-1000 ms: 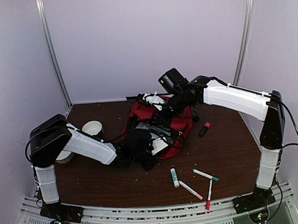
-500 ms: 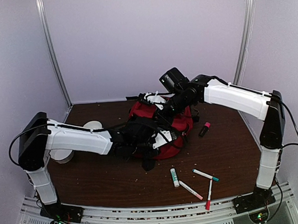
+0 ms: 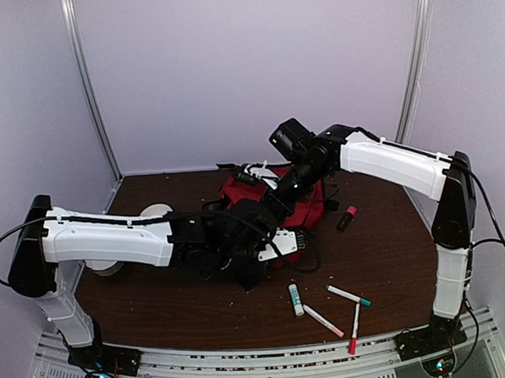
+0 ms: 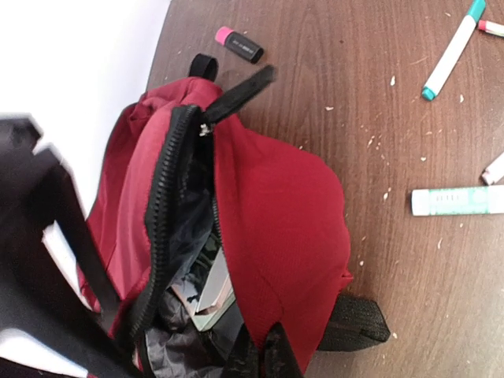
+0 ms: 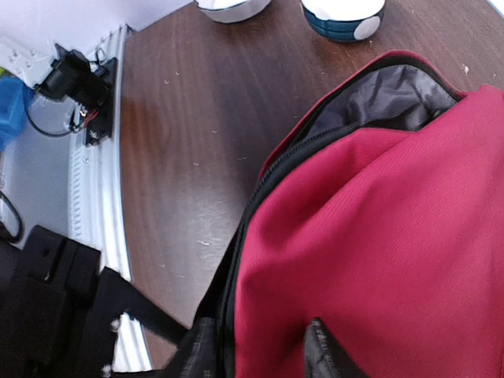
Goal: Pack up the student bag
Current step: Adjust the student bag at the center of the board.
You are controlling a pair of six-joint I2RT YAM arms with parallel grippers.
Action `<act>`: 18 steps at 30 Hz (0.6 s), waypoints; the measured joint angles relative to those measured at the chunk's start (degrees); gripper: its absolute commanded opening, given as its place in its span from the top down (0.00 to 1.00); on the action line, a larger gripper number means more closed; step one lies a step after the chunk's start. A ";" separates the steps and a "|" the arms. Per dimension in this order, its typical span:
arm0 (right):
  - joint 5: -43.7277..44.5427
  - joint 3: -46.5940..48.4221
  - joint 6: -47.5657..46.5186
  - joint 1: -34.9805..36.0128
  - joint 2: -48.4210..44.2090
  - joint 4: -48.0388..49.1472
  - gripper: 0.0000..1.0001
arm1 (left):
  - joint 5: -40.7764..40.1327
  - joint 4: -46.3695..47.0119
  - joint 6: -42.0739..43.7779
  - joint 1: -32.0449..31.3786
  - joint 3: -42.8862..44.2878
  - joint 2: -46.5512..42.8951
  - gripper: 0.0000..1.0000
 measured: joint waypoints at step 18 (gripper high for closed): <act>-5.11 -29.90 -24.04 -13.84 -25.42 -1.09 0.54 | -0.50 -8.41 -21.53 0.59 -19.39 -15.08 0.61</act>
